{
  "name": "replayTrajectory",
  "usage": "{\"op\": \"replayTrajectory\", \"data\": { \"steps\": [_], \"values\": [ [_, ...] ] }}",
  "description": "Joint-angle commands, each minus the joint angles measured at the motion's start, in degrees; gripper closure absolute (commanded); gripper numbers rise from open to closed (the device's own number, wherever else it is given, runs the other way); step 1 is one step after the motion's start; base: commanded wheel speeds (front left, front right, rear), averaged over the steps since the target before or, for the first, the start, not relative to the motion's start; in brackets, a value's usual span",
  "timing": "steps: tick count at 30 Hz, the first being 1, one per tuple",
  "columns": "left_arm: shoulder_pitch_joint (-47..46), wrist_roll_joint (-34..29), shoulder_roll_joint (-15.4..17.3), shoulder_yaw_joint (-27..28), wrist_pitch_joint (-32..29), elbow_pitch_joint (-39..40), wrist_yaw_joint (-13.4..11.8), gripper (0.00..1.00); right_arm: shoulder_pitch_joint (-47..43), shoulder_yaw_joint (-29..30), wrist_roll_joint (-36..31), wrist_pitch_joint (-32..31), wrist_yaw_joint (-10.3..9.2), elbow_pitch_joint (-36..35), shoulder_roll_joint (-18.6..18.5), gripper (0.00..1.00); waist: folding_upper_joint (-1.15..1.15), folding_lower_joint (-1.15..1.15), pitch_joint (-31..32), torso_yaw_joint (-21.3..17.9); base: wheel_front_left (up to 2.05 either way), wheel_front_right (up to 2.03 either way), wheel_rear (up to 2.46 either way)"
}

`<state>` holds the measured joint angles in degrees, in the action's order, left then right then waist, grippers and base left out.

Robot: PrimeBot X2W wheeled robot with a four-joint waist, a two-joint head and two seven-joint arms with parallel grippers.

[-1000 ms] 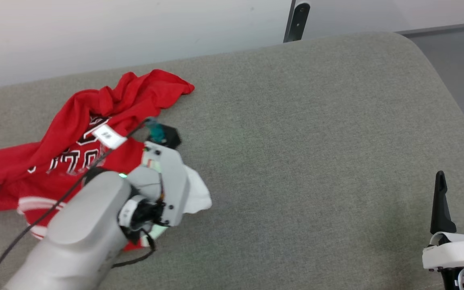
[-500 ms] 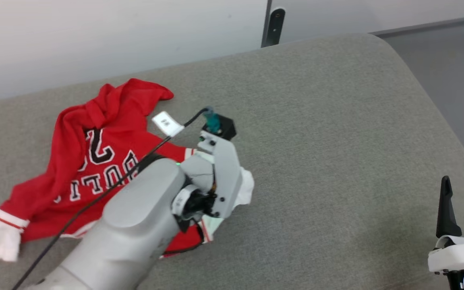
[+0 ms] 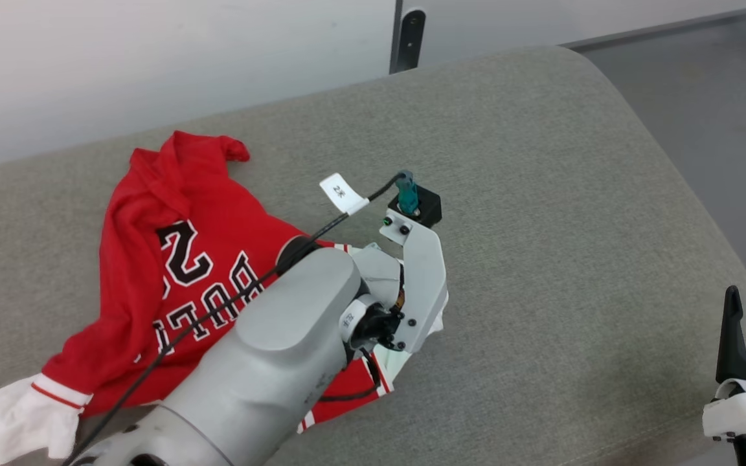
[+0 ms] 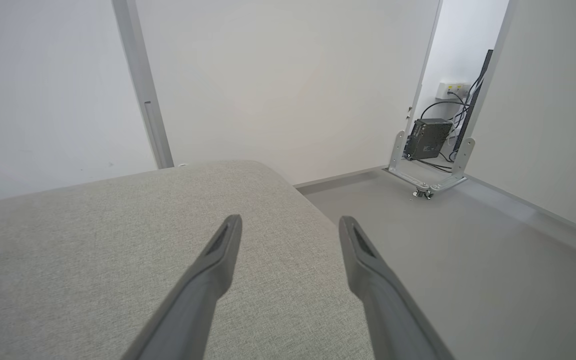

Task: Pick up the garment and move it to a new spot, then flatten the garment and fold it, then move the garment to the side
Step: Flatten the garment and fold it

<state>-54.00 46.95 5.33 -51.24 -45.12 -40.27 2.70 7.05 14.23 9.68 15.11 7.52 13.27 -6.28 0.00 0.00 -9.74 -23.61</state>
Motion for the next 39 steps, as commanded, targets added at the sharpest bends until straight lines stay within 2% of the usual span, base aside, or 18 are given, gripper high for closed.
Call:
{"op": "replayTrajectory", "data": {
  "steps": [1, 11, 18, 20, 21, 22, 23, 24, 25, 32, 39],
  "values": [
    [-0.3, 0.2, -0.9, -0.4, 0.9, -0.9, 0.8, 1.0, 0.8, 0.3, 0.1, 0.1, -0.06, 0.3, 0.2, 0.0, 0.0, 0.0, -0.3, -0.9, 0.0, 0.0, 0.0],
    [-0.7, 0.9, -2.1, -2.4, 2.8, -5.3, 2.4, 1.0, 1.9, 0.6, 0.1, 0.1, -0.06, 1.8, 1.3, 0.0, 0.0, 0.0, -2.2, -4.6, 0.0, 0.0, 0.0],
    [-1.2, 0.0, -2.3, -4.4, 4.9, -8.8, 3.4, 1.0, 3.0, -0.1, 0.3, 0.1, -0.06, 2.4, 2.3, 0.0, 0.0, 0.0, -3.3, -5.2, 0.0, 0.0, 0.0],
    [-1.5, 0.1, -2.3, -4.9, 5.9, -9.6, 3.8, 0.68, 3.1, -0.5, 0.3, 0.1, -0.06, 2.5, 2.4, 0.0, 0.0, 0.0, -3.3, -4.8, 0.0, 0.0, 0.0],
    [-1.6, 0.3, -2.3, -5.2, 6.2, -10.0, 4.0, 0.65, 3.1, -0.5, 0.3, 0.1, -0.06, 2.6, 2.4, 0.0, 0.0, 0.0, -3.2, -4.5, 0.0, 0.0, 0.0],
    [-1.7, 0.4, -2.3, -5.5, 6.4, -10.1, 4.2, 0.57, 3.0, -0.6, 0.2, 0.1, -0.06, 2.7, 2.4, 0.0, 0.0, 0.0, -3.0, -4.2, 0.0, 0.0, 0.0],
    [-2.1, 0.5, -2.4, -5.7, 6.8, -10.2, 4.3, 0.36, 3.0, -0.6, -0.1, 0.1, -0.06, 2.7, 2.4, 0.0, 0.0, 0.0, -2.8, -3.8, 0.0, 0.0, 0.0],
    [-2.2, 0.9, -2.4, -5.7, 7.0, -10.3, 4.4, 0.07, 2.9, -0.5, -0.2, 0.1, -0.06, 2.8, 2.3, 0.0, 0.0, 0.0, -2.4, -3.4, 0.0, 0.0, 0.0],
    [-2.3, 1.2, -2.4, -5.9, 7.2, -10.3, 4.4, 0.0, 2.7, -0.4, -0.3, 0.1, -0.06, 3.0, 2.2, 0.0, 0.0, 0.0, -2.0, -2.9, 0.0, 0.0, 0.0],
    [-1.7, 5.4, -2.4, -6.4, 10.2, -7.1, 4.8, 0.0, 1.7, -1.1, -1.2, 0.1, -0.06, 3.6, 0.4, 0.0, 0.0, 0.0, 1.3, 0.3, 0.0, 0.0, 0.0],
    [-0.9, 10.1, 1.4, -6.0, 15.6, -1.3, 4.8, 0.0, 0.5, -2.1, -2.3, 0.1, -0.06, 3.4, -0.8, 0.0, 0.0, 0.0, 4.3, 3.3, 0.0, 0.0, 0.0]
  ]
}}
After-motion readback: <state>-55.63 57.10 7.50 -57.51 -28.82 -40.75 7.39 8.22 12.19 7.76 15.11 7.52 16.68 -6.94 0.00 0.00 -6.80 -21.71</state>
